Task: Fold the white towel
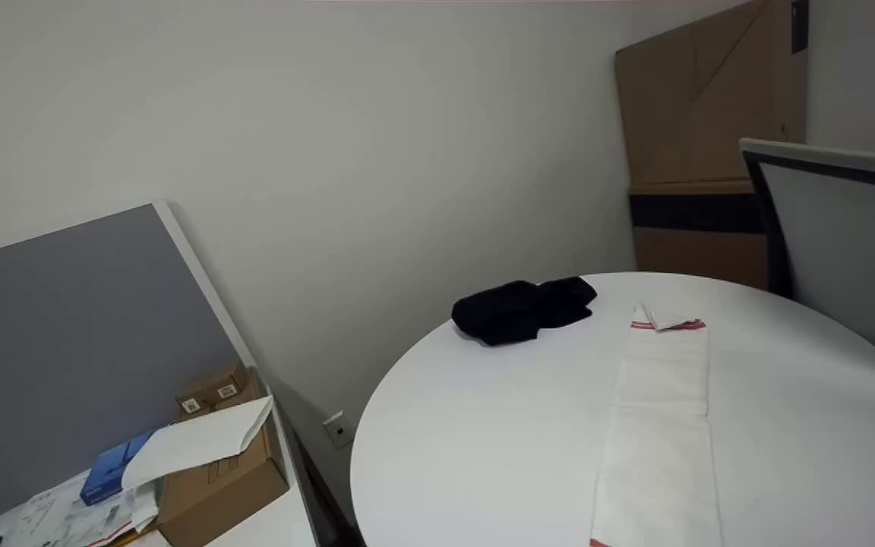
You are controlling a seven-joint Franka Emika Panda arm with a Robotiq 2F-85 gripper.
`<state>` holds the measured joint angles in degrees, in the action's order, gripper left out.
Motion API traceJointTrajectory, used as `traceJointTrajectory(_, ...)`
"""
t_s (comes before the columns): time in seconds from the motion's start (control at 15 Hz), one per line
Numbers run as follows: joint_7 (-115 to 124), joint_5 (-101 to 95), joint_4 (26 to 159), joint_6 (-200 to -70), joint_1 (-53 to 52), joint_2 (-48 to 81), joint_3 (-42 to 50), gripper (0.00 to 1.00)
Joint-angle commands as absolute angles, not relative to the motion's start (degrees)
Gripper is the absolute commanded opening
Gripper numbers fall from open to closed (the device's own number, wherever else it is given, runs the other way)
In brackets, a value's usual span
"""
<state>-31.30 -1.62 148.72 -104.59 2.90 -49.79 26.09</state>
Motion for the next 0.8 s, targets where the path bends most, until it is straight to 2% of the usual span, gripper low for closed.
traceJointTrajectory(0.0, -32.0, -0.9, 148.6, -104.5, 3.9, -49.4, 25.3, 1.0)
traceJointTrajectory(0.53, -34.3, -1.9, 147.4, -102.2, 3.2, -48.5, 25.9, 1.0)
traceJointTrajectory(0.73, -33.0, -6.3, 147.8, -101.1, 3.4, -45.6, 21.7, 1.0)
